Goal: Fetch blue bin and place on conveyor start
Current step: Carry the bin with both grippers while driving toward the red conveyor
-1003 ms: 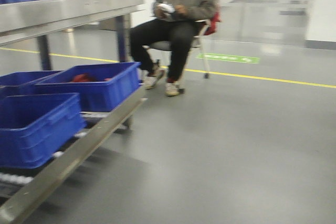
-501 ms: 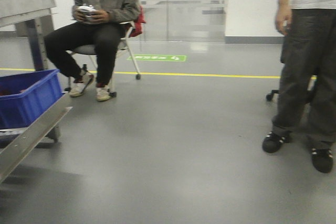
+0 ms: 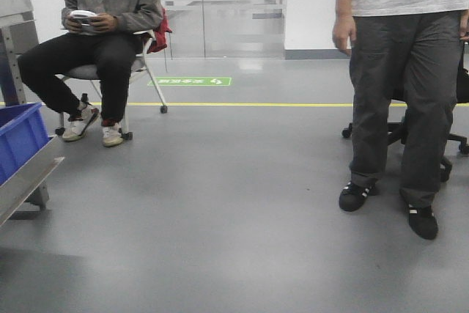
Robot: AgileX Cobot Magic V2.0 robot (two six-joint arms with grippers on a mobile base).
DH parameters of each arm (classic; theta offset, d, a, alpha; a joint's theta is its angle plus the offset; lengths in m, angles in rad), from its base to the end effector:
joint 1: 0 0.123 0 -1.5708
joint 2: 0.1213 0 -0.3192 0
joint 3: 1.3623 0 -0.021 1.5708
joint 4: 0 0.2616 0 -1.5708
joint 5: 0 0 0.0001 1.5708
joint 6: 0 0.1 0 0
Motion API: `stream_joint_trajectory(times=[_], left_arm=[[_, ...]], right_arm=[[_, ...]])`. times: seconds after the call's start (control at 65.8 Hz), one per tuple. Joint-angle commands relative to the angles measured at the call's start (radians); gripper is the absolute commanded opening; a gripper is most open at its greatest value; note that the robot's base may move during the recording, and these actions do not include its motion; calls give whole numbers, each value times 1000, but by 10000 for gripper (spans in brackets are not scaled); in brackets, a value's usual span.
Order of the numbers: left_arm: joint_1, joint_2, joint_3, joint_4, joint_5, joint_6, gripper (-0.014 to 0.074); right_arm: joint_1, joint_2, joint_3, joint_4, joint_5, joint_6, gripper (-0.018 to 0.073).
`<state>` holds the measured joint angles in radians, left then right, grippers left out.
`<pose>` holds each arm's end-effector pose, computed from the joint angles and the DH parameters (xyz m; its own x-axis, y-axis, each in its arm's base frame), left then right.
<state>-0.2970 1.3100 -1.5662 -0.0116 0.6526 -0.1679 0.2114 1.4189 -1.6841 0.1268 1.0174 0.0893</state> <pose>0.2772 -0.0856 0.5164 -0.3391 -0.0805 -0.9373 0.2431 0.9550 -0.1700 0.2978 0.0749 0.4909 -0.6386 0.0211 -0.7693 -0.1946 0.9627 0.1880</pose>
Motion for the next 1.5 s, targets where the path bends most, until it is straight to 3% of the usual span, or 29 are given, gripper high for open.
stream_joint_trajectory(times=[0.0,1.489], left_arm=[[0,-14,-10,-2,-67,1,-111],[0,-14,-10,-2,-67,1,-111]], right_arm=[[-2,-17,-11,-17,-15,-34,-151],[-2,-7,-11,-17,-24,-34,-151]])
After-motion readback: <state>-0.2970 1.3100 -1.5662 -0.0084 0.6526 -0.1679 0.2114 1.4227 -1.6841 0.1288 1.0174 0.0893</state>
